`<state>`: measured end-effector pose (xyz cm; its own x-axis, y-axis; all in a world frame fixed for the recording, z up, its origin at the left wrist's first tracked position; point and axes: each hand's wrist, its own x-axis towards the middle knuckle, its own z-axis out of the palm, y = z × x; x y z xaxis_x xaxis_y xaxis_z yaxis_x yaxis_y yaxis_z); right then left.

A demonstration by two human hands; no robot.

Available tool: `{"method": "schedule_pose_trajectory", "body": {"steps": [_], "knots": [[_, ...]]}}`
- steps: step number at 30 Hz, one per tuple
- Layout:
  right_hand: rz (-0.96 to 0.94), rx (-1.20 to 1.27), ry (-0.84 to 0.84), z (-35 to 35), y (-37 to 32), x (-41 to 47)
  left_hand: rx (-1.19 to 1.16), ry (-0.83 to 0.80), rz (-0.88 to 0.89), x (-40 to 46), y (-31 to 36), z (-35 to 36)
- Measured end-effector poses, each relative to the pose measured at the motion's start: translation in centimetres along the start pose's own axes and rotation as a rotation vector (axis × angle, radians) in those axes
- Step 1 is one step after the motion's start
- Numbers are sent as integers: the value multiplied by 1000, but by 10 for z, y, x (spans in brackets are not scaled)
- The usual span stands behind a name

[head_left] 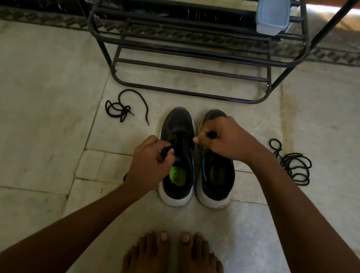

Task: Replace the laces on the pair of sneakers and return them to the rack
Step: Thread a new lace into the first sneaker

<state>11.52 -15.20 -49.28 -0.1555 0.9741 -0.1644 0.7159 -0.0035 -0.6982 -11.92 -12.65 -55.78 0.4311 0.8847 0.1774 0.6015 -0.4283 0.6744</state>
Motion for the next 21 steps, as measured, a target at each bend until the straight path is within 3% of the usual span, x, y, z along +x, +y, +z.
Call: {"method": "schedule_pose_trajectory", "body": {"steps": [3, 8, 14, 16, 21], "knots": [[22, -48, -96, -2, 0, -3, -106, -6, -155, 0, -1, -3], [176, -320, -233, 0, -13, 0, -256, -213, -467, 10, 4, -17], [132, -448, 173, 8, -27, 9, -217, -36, -210, 15, 26, -49], [50, -308, 202, 10, -27, 16, -231, 16, -136, 20, 36, -60], [-28, 479, 61, 14, -38, 24, -311, 43, -21, 32, 41, -75]]}}
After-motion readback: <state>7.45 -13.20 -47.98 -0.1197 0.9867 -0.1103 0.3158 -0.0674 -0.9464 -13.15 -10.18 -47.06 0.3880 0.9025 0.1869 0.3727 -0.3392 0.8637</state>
